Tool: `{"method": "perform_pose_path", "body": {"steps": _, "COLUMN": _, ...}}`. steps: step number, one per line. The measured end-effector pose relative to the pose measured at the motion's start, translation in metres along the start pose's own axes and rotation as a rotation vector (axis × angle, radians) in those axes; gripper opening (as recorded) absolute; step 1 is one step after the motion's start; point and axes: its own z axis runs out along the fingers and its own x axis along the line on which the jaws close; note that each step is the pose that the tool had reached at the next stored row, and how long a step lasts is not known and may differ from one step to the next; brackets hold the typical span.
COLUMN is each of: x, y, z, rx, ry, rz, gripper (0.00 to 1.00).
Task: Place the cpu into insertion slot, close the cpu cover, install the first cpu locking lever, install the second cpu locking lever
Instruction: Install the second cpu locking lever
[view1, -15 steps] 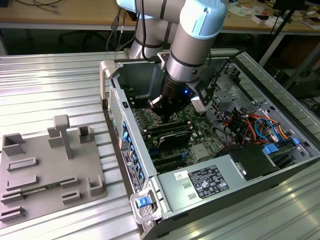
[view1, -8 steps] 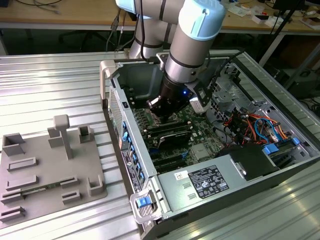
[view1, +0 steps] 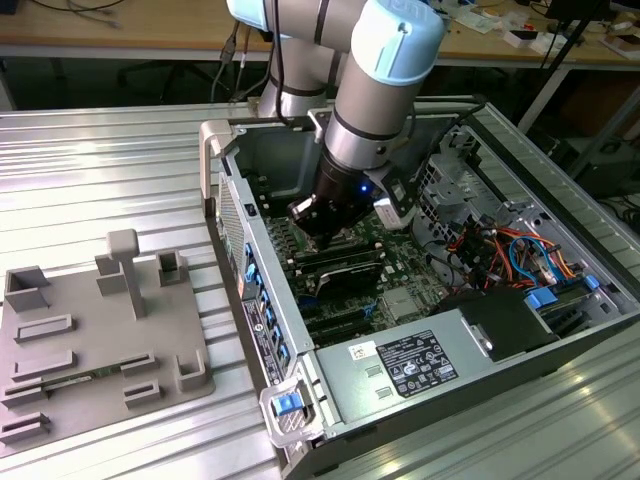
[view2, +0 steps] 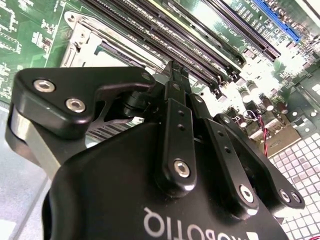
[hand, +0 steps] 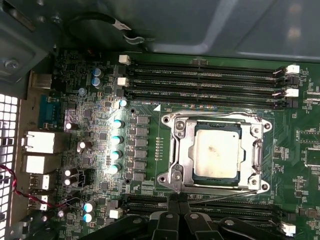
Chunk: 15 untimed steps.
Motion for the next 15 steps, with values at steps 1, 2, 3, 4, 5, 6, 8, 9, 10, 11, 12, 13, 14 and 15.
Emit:
{"method": "perform_pose_path", "body": {"steps": 1, "x": 0.0007, "y": 0.0, "z": 0.0008, "rx": -0.0001, "ry": 0.0004, "rz": 0.0, "gripper": 0.11}}
{"method": "perform_pose_path", "body": {"steps": 2, "x": 0.0015, "y": 0.0, "z": 0.0015, "rx": 0.0001, "ry": 0.0005, "rz": 0.0, "gripper": 0.11}}
{"method": "perform_pose_path", "body": {"steps": 3, "x": 0.0024, "y": 0.0, "z": 0.002, "rx": 0.0001, "ry": 0.0008, "rz": -0.001, "gripper": 0.11}}
{"method": "perform_pose_path", "body": {"steps": 4, "x": 0.0039, "y": 0.0001, "z": 0.0027, "rx": 0.0, "ry": 0.0008, "rz": -0.002, "gripper": 0.11}}
{"method": "perform_pose_path", "body": {"steps": 5, "x": 0.0056, "y": 0.0002, "z": 0.0035, "rx": -0.0003, "ry": 0.0008, "rz": -0.004, "gripper": 0.11}}
{"method": "perform_pose_path", "body": {"steps": 6, "x": 0.0063, "y": 0.0004, "z": 0.0041, "rx": -0.0004, "ry": 0.0009, "rz": -0.005, "gripper": 0.11}}
{"method": "perform_pose_path", "body": {"steps": 8, "x": 0.0063, "y": 0.0004, "z": 0.0048, "rx": -0.0003, "ry": 0.001, "rz": -0.007, "gripper": 0.11}}
{"method": "perform_pose_path", "body": {"steps": 9, "x": 0.0063, "y": 0.0004, "z": 0.0054, "rx": -0.0003, "ry": 0.001, "rz": -0.008, "gripper": 0.11}}
{"method": "perform_pose_path", "body": {"steps": 10, "x": 0.0063, "y": 0.0004, "z": 0.0057, "rx": -0.0003, "ry": 0.001, "rz": -0.008, "gripper": 0.11}}
{"method": "perform_pose_path", "body": {"steps": 11, "x": 0.0063, "y": 0.0003, "z": 0.006, "rx": -0.0003, "ry": 0.001, "rz": -0.008, "gripper": 0.11}}
{"method": "perform_pose_path", "body": {"steps": 12, "x": 0.0063, "y": 0.0003, "z": 0.0062, "rx": -0.0003, "ry": 0.001, "rz": -0.008, "gripper": 0.11}}
{"method": "perform_pose_path", "body": {"steps": 13, "x": 0.0063, "y": 0.0003, "z": 0.0066, "rx": -0.0005, "ry": 0.0009, "rz": -0.008, "gripper": 0.11}}
{"method": "perform_pose_path", "body": {"steps": 14, "x": 0.0063, "y": 0.0004, "z": 0.0071, "rx": -0.0007, "ry": 0.0008, "rz": -0.008, "gripper": 0.11}}
{"method": "perform_pose_path", "body": {"steps": 15, "x": 0.0063, "y": 0.0004, "z": 0.0076, "rx": -0.0008, "ry": 0.0008, "rz": -0.008, "gripper": 0.11}}
